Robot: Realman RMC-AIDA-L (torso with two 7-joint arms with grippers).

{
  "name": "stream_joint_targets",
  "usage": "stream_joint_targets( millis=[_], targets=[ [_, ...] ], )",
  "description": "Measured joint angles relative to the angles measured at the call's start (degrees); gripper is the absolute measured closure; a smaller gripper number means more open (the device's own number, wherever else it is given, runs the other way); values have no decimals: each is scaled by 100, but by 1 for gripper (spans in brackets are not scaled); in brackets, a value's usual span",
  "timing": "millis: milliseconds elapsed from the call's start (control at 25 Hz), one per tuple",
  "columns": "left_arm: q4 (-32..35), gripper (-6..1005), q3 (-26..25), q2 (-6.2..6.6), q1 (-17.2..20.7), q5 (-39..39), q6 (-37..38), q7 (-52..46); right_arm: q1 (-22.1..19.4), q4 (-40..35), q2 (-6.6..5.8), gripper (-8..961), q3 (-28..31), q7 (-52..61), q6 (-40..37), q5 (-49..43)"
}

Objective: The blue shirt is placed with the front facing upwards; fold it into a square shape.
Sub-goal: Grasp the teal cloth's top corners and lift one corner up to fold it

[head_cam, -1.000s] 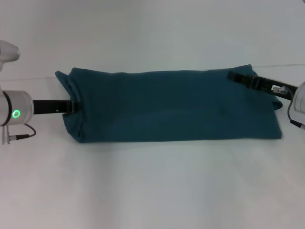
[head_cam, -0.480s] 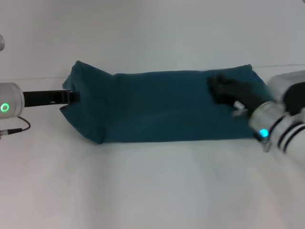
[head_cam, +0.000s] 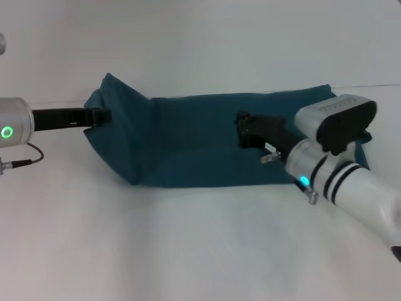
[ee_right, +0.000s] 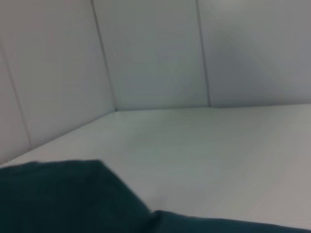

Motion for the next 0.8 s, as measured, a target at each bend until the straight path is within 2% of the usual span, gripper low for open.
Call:
stream_joint_targets(
  millis=[120,480,600,800],
  targets=[
    [-139,996,-33,-4,21,-61,128,-37,167,150,23,954,1,-14,176,-88],
    [-542,996,-55,-54,144,-153,386,-103,739,536,45,954,114,-16,477,-522],
    [-619,996,-55,-75,153,-164,422,-107,880,597,45,954,310,24,698,-796],
    [-653,996,-47,-80,153,-382,456,-79,1066,742,44,955,960,46,1153,-1649]
  ],
)
